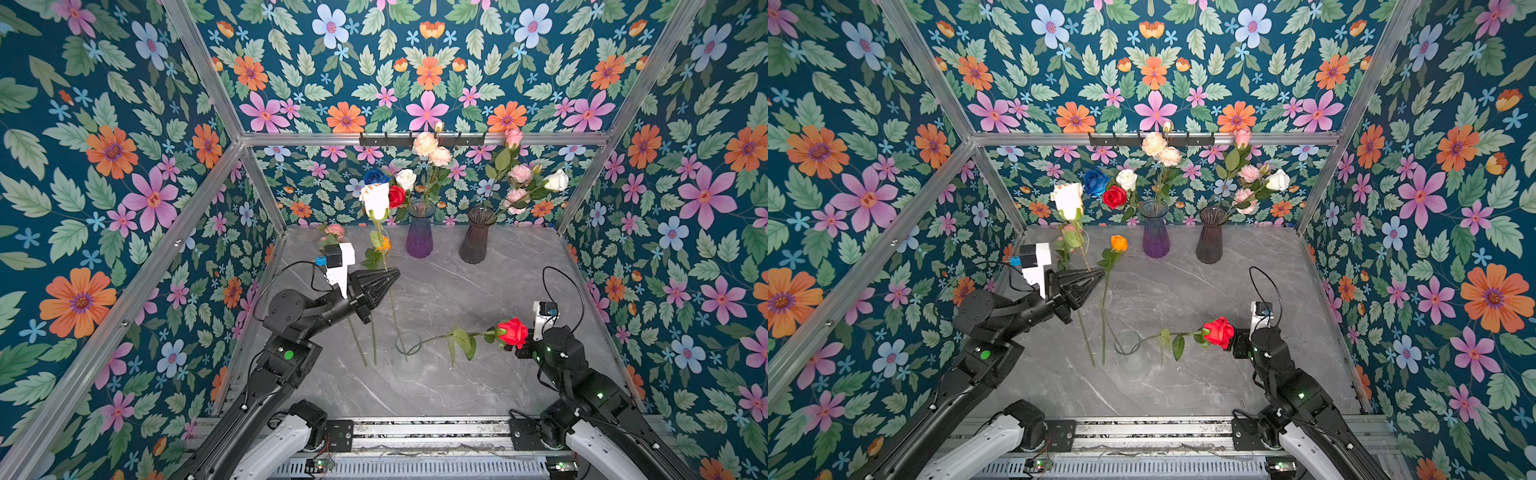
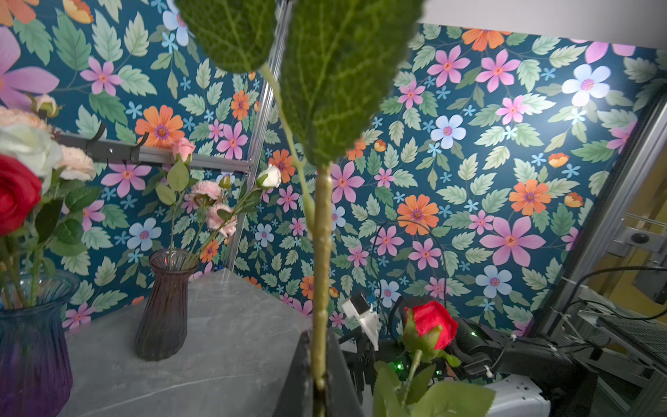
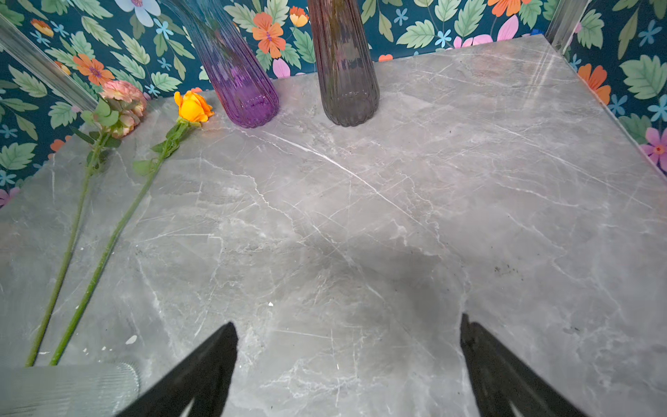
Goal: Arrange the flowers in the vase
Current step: 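Lower the white rose into the clear glass vase with the left gripper, then open the left gripper and reach down to the pink rose stem on the table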
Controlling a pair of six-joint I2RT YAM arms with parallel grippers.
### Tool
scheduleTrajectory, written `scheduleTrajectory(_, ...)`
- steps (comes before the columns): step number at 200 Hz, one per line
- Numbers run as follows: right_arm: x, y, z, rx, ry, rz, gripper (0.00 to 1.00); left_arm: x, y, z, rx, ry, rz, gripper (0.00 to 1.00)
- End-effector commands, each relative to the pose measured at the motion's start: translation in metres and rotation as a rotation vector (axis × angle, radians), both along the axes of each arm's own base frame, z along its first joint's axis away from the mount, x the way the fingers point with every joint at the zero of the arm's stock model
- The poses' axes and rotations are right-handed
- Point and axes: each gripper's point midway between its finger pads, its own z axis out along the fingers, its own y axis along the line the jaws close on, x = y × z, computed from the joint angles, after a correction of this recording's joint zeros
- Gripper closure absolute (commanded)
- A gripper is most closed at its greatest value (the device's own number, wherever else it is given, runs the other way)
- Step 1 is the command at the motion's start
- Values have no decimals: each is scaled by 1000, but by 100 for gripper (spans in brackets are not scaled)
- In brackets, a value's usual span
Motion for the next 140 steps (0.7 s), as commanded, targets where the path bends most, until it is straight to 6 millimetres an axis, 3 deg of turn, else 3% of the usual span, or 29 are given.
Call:
scheduleTrajectory(1,2,1,8,44,-50,-12,2,4,-4,-7,-15,8,-2,71)
scheduleTrajectory(9,2,0,7,43,-55,-14,2,8,-7,-14,3,37,3,40)
scheduleTrajectory(16,1,-1,7,42,-59,-16,2,13,-9,-23,45,63,19,6)
scheduleTrajectory(19,1,-2,6,39,-60,-15,2,15,-10,-27,71,74,29,1)
scheduleTrajectory(36,0,-3,5,33,-64,-20,1,34,-4,-61,289,142,146,0)
scheduleTrajectory(46,0,-3,5,36,-71,-17,1,44,10,-90,431,214,238,0)
scheduleTrajectory(62,0,-4,4,35,-80,-18,1,48,32,-118,551,281,350,0)
scheduleTrajectory(109,3,-3,-6,23,-91,-14,1,35,60,-148,528,385,450,0)
scheduleTrajectory(140,4,-3,-10,3,-102,-8,1,47,87,-177,472,554,633,0)
